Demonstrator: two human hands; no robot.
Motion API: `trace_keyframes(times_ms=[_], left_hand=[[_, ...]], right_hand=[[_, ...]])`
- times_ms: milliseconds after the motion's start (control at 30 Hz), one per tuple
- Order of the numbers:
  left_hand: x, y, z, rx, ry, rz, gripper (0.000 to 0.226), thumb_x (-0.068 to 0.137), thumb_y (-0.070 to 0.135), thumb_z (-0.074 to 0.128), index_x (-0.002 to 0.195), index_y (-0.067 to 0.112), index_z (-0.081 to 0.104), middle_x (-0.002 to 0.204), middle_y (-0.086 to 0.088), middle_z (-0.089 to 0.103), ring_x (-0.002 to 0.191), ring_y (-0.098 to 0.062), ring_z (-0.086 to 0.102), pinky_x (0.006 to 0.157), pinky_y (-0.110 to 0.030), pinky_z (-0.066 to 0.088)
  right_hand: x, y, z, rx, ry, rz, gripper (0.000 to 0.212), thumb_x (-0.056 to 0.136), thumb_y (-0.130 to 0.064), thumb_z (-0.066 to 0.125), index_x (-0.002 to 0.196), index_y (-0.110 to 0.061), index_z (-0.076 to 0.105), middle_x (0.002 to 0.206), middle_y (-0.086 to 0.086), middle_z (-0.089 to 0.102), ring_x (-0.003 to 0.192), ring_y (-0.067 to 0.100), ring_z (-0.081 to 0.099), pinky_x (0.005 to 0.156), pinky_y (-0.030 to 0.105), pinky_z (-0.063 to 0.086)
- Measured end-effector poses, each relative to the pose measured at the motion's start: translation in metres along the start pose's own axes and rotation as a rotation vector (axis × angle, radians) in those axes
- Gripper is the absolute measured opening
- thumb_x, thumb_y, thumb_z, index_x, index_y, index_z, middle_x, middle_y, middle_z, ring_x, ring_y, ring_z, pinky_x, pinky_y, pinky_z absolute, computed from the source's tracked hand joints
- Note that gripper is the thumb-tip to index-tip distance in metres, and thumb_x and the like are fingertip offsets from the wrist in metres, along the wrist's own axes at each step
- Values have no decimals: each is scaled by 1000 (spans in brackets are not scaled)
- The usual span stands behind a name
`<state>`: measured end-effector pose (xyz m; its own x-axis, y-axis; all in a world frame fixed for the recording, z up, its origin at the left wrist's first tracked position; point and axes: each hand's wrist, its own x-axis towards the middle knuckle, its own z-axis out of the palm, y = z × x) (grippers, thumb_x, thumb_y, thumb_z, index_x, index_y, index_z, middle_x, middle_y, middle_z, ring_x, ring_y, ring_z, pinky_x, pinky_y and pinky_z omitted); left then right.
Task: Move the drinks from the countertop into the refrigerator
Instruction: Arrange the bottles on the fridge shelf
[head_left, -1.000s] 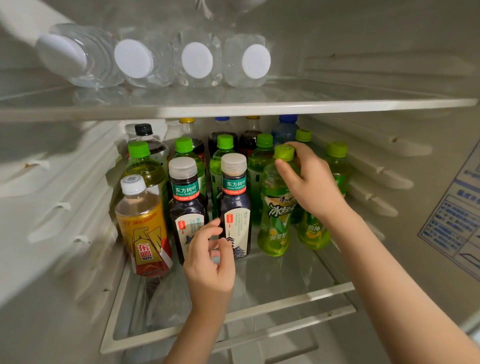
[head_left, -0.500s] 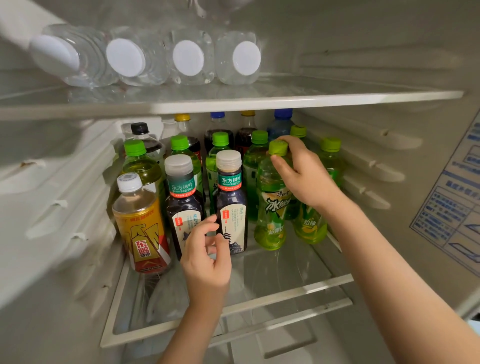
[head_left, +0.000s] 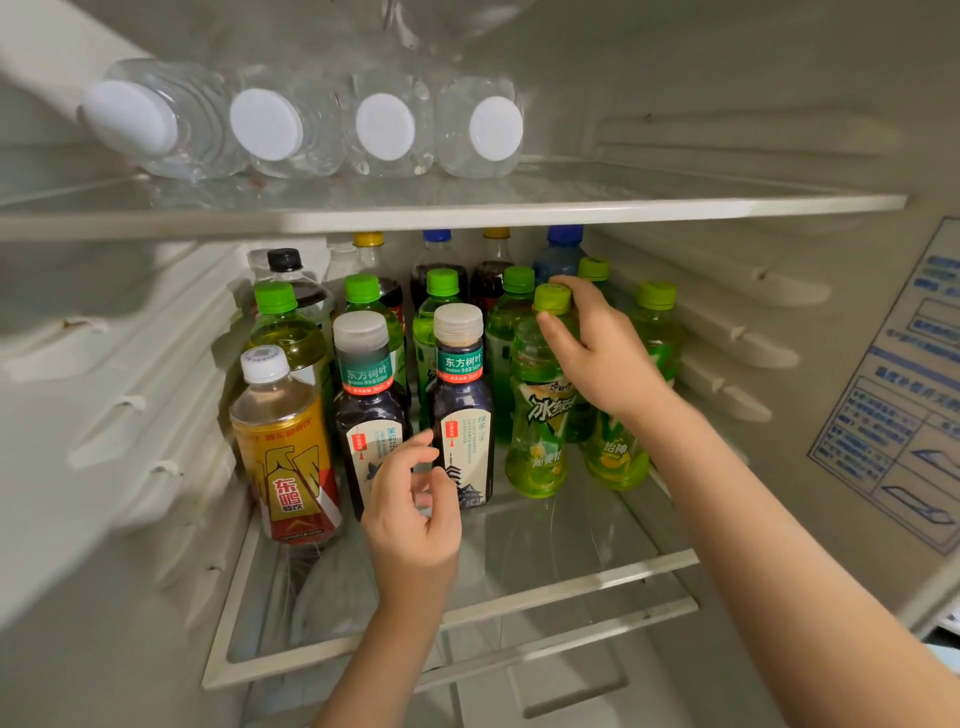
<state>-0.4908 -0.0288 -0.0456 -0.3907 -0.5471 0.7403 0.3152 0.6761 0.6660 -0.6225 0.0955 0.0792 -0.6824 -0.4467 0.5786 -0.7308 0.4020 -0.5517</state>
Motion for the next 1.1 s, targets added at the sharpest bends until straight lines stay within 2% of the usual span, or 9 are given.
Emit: trace_keyframes(times_ms=[67,133,267,333,433,500,733,967,1100], left_hand=[[0,0,0,-2,-4,-3,17,81,0,54,96,-6,60,113,-14,64,71,-20,64,61,-16,49],[0,-1,1,-1,-4,-22,16,82,-1,55,97,-5,60,114,-12,64,72,-23,66,62,-19,51],[0,-3,1,24,-10,-46,19,81,-14,60,97,-2,60,114,-8,62,74,-23,67,64,-16,51],[1,-2,2,27,-7,-46,21,80,-15,60,96,-2,60,113,-5,61,75,-20,66,65,-13,51],[1,-2,3,36,1,-38,21,79,-17,61,95,-3,60,112,-7,62,72,-15,63,65,-5,46],[1,-3,3,38,2,-35,20,80,-17,60,95,-4,60,112,-11,63,68,-15,63,63,-4,44],[1,-5,3,57,-2,-15,19,79,-17,60,94,-4,60,112,-9,62,64,-15,60,63,-4,43],[1,-12,4,65,4,-15,20,79,-16,61,95,-4,60,112,-5,60,64,-17,59,61,-8,43],[1,-13,4,72,2,-3,20,80,-16,61,95,-4,60,111,-7,61,61,-22,59,60,-15,45]], right_hand=[[-4,-6,-4,12,38,1,56,95,-27,52,144,-10,31,130,2,54,116,11,51,89,11,37],[-11,-12,-12,54,176,-41,55,93,-25,56,142,-7,36,132,5,55,121,14,50,99,22,39],[-31,-10,-27,-139,546,-104,34,89,-21,54,120,-8,57,113,5,63,107,18,56,90,22,39],[-36,-3,-31,-295,617,-65,30,88,-21,55,115,-9,59,110,8,62,105,24,53,86,25,35],[-36,10,-33,-388,522,87,37,90,-24,55,125,-13,55,125,11,54,116,31,48,89,34,37],[-34,16,-35,-398,456,166,39,91,-30,54,128,-20,51,126,9,54,113,31,50,79,34,40],[-28,15,-45,-291,434,122,25,87,-28,61,110,-20,55,103,6,63,93,30,58,71,35,43],[-20,18,-40,-167,331,91,26,91,-15,54,116,-15,50,106,7,63,96,30,59,74,35,44],[-16,21,-33,-122,340,110,32,87,-25,60,117,-18,50,104,1,63,94,20,58,71,26,38]])
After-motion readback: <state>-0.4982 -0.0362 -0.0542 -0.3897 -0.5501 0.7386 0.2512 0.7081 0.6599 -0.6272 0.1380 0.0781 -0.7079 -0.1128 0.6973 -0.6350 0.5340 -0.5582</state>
